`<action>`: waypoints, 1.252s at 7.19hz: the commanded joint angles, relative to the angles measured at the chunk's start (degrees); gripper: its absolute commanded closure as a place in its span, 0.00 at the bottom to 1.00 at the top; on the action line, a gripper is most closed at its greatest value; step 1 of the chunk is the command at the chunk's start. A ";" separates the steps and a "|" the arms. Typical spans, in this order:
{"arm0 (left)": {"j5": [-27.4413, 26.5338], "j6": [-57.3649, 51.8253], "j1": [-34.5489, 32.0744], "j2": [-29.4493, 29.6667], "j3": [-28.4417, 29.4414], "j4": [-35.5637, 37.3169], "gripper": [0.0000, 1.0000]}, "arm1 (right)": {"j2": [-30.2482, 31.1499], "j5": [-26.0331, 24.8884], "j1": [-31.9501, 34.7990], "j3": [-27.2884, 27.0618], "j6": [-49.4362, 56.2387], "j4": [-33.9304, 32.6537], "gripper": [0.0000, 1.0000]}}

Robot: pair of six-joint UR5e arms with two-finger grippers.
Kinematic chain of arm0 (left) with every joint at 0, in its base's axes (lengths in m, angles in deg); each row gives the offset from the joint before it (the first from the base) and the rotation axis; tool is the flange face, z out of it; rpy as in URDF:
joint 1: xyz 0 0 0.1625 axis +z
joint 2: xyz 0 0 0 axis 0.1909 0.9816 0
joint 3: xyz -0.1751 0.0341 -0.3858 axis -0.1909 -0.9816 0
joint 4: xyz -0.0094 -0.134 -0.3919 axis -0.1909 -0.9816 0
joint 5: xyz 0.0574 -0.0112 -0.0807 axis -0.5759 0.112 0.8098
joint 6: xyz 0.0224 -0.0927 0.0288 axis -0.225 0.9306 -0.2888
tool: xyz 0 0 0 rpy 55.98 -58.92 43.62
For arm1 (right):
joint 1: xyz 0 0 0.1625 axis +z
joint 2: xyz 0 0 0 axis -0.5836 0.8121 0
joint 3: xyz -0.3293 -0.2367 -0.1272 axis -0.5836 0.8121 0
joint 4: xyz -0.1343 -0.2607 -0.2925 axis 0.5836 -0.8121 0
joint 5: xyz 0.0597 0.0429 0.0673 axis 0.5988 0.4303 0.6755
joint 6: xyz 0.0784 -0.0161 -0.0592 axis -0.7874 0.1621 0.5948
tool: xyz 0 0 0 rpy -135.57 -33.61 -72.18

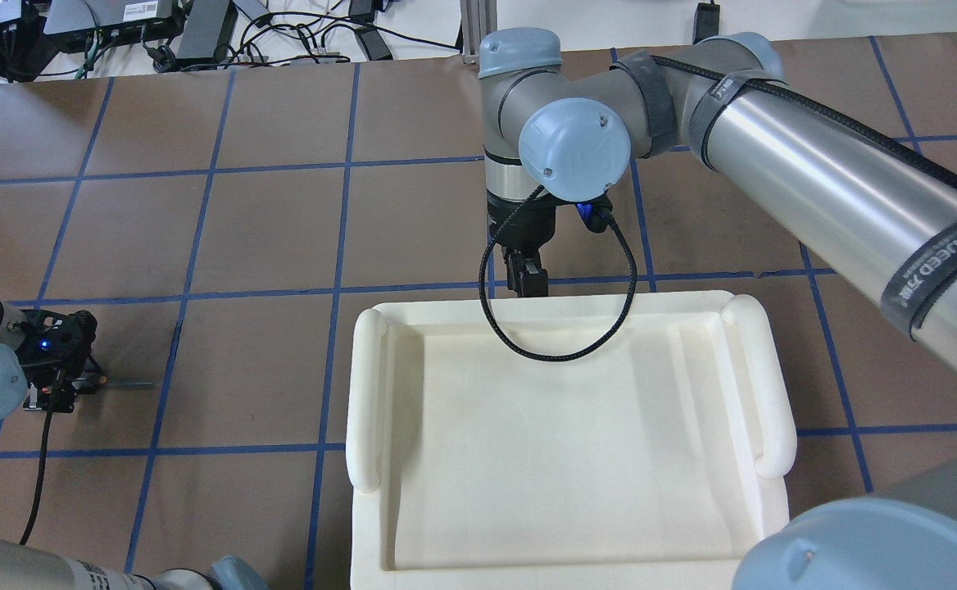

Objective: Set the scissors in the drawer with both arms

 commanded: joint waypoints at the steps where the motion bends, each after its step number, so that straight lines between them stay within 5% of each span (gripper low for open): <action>1: -0.07 0.06 -0.25 -0.35 0.19 0.00 0.85 | -0.33 -0.41 -0.16 0.02 0.61 -0.09 0.00; 4: 0.10 1.29 -2.26 -2.37 5.35 -1.74 0.89 | -1.03 -0.50 -0.16 0.02 0.71 -1.15 0.00; 7: -0.42 7.52 -9.19 -5.79 20.97 -23.66 0.91 | -1.47 -0.67 -0.16 -0.07 0.70 -3.42 0.00; 9: 0.01 16.61 -15.17 -8.69 34.93 -45.85 0.92 | -1.47 -2.42 -0.16 0.10 0.97 -6.40 0.00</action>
